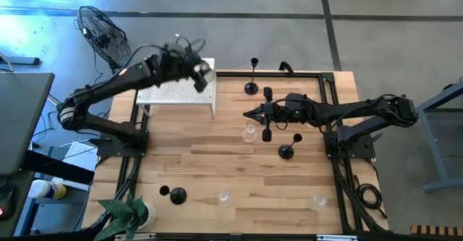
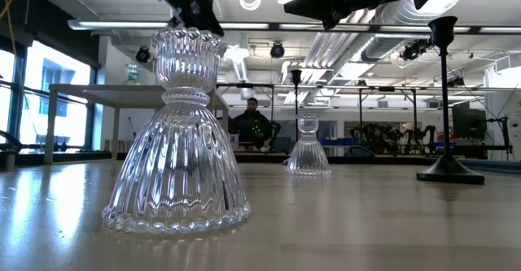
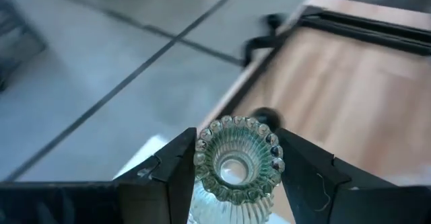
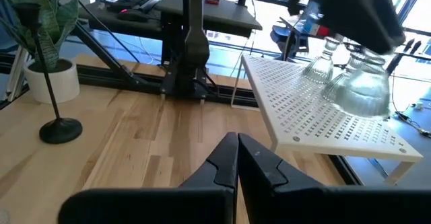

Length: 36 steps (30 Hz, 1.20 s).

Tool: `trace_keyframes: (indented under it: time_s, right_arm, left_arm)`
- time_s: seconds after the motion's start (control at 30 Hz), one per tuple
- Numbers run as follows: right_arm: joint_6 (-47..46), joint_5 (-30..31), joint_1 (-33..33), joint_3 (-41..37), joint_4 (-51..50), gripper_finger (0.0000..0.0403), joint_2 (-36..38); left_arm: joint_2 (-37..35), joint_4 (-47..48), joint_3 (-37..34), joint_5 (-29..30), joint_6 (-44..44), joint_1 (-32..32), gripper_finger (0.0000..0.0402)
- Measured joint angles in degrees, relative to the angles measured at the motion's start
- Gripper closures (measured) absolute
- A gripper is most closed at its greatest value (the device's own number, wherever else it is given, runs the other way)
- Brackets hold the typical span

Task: Pick & Place candle stick holders
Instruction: Put the green candle holder on the shelf aligned with the other green candle holders

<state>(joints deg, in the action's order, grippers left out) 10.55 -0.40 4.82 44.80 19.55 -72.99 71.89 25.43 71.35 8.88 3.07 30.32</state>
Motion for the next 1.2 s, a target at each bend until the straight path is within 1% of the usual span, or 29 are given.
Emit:
trace_keyframes:
  time_s: [0.1, 0.2, 0.27, 0.4, 0.67, 0.8, 1.2]
  right_arm:
    - [0.0, 0.0, 0.0, 0.0, 0.0, 0.0402, 0.0]
    - [0.0, 0.0, 0.0, 0.0, 0.0, 0.0401, 0.0]
    - [0.0, 0.0, 0.0, 0.0, 0.0, 0.04, 0.0]
    - [0.0, 0.0, 0.0, 0.0, 0.0, 0.0402, 0.0]
    - [0.0, 0.0, 0.0, 0.0, 0.0, 0.0399, 0.0]
    - [0.0, 0.0, 0.0, 0.0, 0.0, 0.0402, 0.0]
    - [0.0, 0.0, 0.0, 0.0, 0.0, 0.0401, 0.0]
  left_arm:
    - [1.7, -1.5, 0.0, -2.3, -0.3, 5.9, 0.0228]
    - [3.8, -3.7, 0.0, -5.7, -0.8, 10.3, 0.0228]
    - [5.6, -4.0, 0.0, -7.0, -1.6, 12.1, 0.0228]
    - [7.9, -4.1, 0.0, -7.3, -1.9, 14.2, 0.0228]
    - [8.8, -4.0, 0.0, -5.1, -1.9, 14.6, 0.0228]
    - [8.8, -3.2, 0.0, -5.0, -1.9, 14.7, 0.0227]
    - [8.8, -2.6, 0.0, -4.9, -1.6, 14.7, 0.0206]
